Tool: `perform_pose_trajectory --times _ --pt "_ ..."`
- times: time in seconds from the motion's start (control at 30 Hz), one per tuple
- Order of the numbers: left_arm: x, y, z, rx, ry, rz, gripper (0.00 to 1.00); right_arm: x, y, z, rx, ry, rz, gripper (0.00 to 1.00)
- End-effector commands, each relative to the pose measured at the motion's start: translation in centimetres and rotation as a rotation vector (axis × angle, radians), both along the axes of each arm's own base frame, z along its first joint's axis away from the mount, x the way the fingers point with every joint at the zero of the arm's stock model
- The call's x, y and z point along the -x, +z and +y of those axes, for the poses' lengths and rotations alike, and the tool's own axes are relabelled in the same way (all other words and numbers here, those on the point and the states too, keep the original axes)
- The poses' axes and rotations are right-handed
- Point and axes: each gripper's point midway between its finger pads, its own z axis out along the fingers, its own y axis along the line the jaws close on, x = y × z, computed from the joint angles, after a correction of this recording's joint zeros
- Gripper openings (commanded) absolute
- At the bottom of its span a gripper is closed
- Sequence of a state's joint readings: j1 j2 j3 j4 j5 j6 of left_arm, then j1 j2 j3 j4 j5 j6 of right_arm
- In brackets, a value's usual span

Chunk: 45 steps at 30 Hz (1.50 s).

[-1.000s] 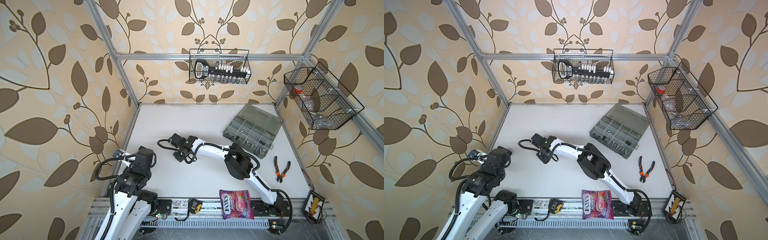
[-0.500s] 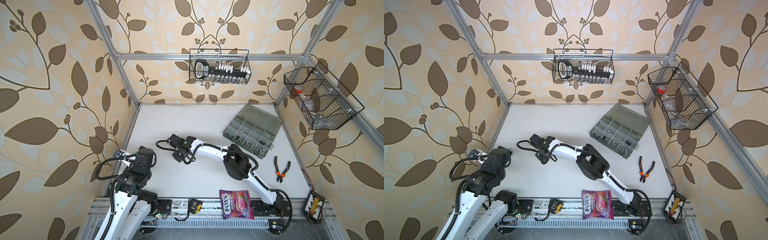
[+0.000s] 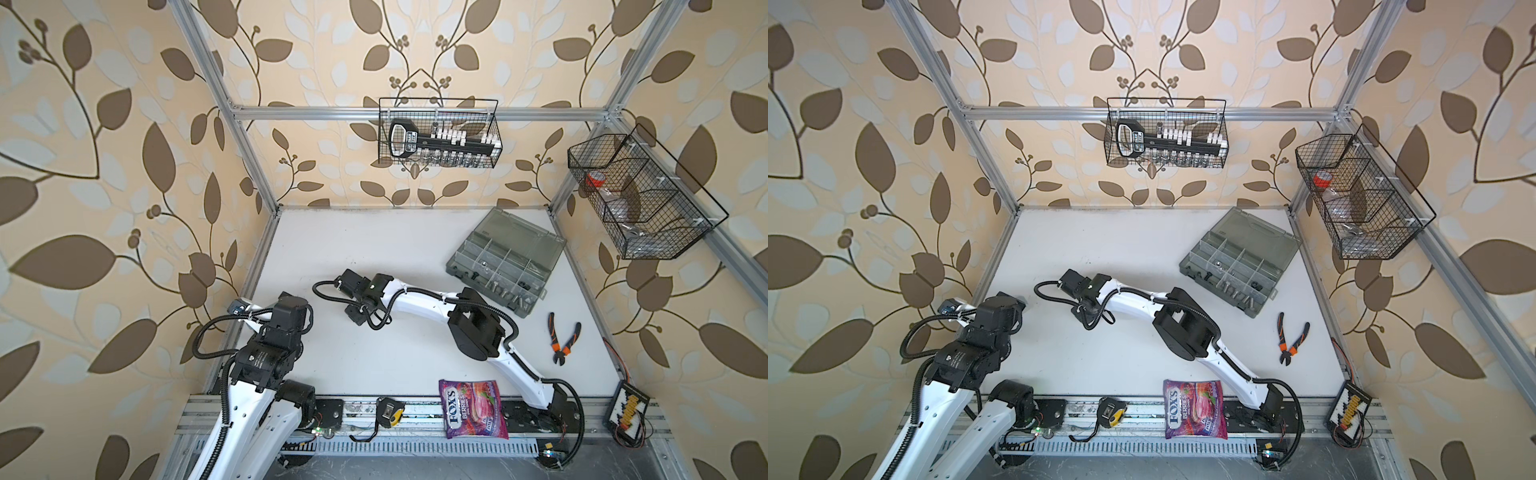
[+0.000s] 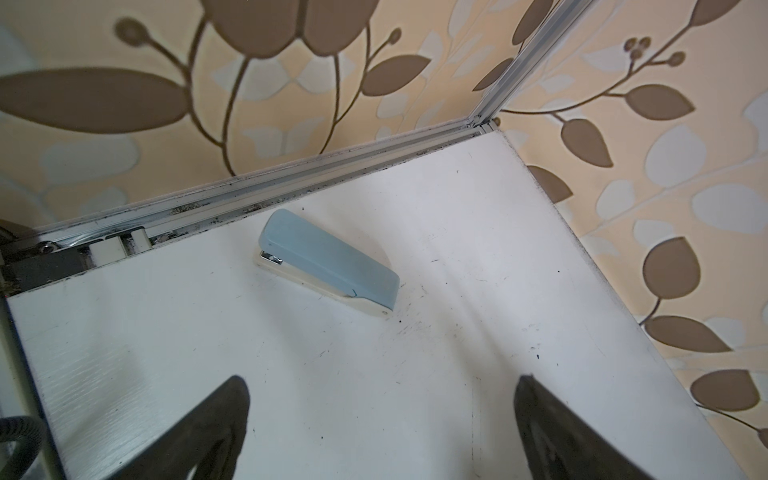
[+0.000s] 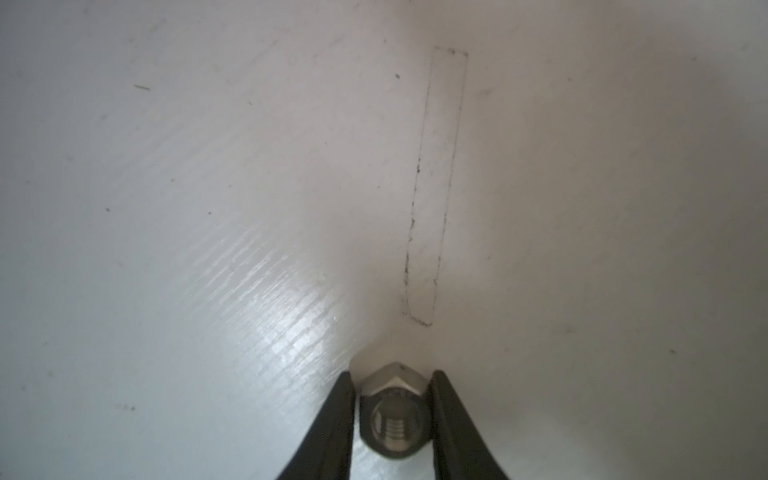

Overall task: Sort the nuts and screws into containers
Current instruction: 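Lower the right gripper and close it on the last silver nut, then lift the nut with the right gripper and carry it over the box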

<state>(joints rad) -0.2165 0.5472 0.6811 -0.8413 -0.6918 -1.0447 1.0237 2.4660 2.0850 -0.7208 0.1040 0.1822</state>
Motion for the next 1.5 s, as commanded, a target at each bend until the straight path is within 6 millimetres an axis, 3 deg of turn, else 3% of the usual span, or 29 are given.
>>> perform_pose_trajectory --times 0.0,0.47,0.7,0.93,1.47 --pt "-0.1 0.5 0.3 -0.011 0.018 -0.015 0.99 2.4 -4.4 -3.3 0.158 0.005 0.094 0.27" --pt "-0.5 0.7 0.1 -0.008 0.012 -0.023 0.99 2.5 -2.4 -3.3 0.125 0.002 0.088 0.13" --pt "-1.2 0.6 -0.3 -0.008 -0.011 -0.016 0.99 2.8 -2.1 -4.5 0.141 -0.018 0.081 0.05" --pt "-1.9 0.7 -0.8 -0.008 -0.041 -0.006 0.99 2.5 -0.1 -5.3 0.096 -0.053 0.061 0.01" --pt "-3.5 -0.2 -2.2 0.015 -0.116 0.036 0.99 -0.1 4.0 -10.5 -0.022 -0.212 0.053 0.00"
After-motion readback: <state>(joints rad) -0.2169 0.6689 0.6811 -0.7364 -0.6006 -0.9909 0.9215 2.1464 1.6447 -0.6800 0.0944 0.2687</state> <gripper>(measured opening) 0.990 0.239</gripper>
